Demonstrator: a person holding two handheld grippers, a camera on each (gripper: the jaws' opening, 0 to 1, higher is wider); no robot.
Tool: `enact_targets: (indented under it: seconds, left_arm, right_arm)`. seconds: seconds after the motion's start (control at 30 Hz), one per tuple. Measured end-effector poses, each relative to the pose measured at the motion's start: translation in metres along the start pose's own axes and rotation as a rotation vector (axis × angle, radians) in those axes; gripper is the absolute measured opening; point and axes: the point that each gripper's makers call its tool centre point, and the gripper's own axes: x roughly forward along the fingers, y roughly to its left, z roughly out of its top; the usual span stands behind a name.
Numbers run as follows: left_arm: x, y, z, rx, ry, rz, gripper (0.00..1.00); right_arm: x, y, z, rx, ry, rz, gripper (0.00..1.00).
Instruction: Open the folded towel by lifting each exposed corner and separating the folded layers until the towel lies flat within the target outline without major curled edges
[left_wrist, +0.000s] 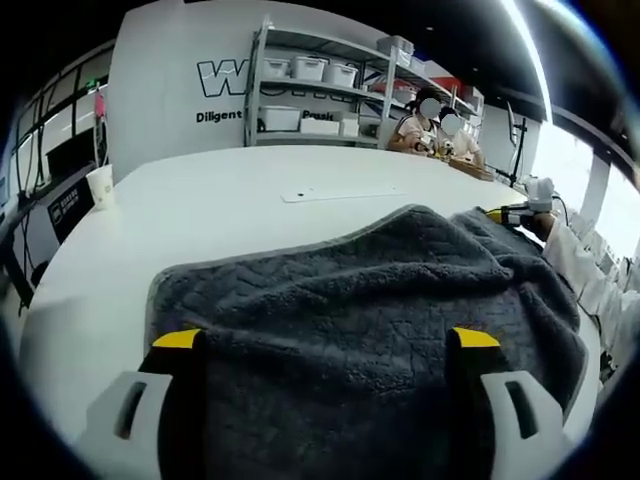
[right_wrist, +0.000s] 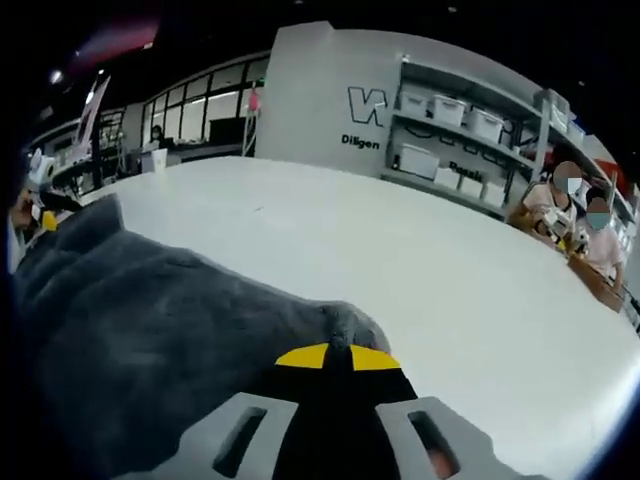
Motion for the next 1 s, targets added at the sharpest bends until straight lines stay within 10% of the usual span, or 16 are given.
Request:
enact_targets:
  seconds: [1.0]
  left_arm:
    - [0.001,-0.002,-0.004,0.011,0.011,-0.003,0.98]
  right_arm:
    - [-0.019,-0.043,-0.018,-0.054,0.042,-0.140,0.00]
